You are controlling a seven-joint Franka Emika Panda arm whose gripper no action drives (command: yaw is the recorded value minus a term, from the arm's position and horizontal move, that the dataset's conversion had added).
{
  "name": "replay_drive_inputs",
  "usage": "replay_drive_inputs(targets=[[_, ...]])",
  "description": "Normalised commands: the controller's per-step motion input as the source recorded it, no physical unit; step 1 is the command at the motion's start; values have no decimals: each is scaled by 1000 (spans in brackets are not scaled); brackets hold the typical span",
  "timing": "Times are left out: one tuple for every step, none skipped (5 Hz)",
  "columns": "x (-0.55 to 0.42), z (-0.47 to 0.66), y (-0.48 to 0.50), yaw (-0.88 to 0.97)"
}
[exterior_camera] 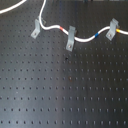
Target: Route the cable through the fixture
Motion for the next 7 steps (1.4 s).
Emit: replay_drive_inputs(targets=[[-193, -177, -328, 0], [-23, -20, -78, 0], [-108, -14, -18, 0], [-83, -57, 18, 86], [55, 111, 181, 231], [132, 127, 223, 314], [251, 168, 182, 246]])
